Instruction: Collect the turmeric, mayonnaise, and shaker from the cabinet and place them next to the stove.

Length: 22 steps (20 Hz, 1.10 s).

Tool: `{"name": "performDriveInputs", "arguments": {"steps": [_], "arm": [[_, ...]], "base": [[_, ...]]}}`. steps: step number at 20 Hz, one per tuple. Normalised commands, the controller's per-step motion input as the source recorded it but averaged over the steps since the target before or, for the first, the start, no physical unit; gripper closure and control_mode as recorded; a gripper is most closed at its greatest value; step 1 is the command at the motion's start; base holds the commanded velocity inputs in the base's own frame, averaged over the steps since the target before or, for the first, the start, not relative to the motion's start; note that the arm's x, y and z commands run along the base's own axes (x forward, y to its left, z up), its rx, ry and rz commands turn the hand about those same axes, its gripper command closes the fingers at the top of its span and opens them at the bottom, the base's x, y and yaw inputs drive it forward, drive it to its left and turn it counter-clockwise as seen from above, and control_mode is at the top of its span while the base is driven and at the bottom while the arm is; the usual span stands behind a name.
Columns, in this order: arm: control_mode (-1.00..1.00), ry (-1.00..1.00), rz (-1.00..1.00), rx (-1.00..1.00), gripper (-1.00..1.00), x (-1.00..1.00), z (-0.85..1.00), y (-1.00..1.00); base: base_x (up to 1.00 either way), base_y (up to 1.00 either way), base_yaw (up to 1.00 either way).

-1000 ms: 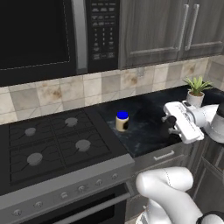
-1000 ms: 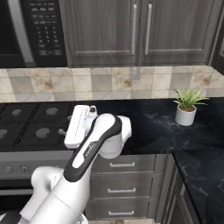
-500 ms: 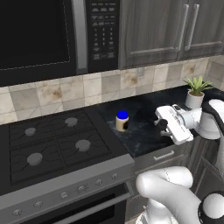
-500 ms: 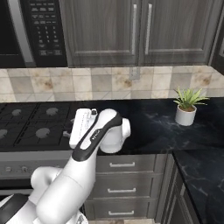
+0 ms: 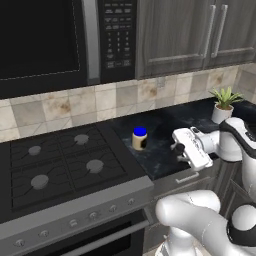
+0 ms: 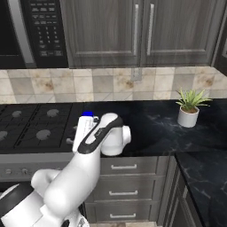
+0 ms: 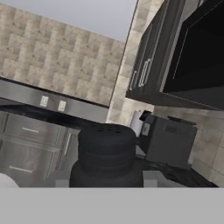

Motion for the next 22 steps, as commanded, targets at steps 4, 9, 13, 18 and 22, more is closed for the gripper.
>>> {"name": "performDriveInputs", "arguments": {"steps": [4, 9, 13, 18, 22], "arm": [[-1.00, 0.00, -0.01, 0.00, 1.00, 0.20, -0.37, 0.00], [-1.00, 0.00, -0.04, -0.01, 1.00, 0.15, -0.15, -0.05], [-1.00, 0.00, -0.05, -0.10, 1.00, 0.10, 0.00, -0.03], [-1.00, 0.00, -0.04, -0.17, 1.00, 0.14, -0.15, 0.00], [-1.00, 0.02, -0.04, -0.15, 1.00, 0.17, -0.16, 0.01]], "base": [[0.00, 0.00, 0.00], [0.00, 0.00, 0.00], [0.00, 0.00, 0.00], [0.00, 0.00, 0.00], [0.00, 0.00, 0.00]]}}
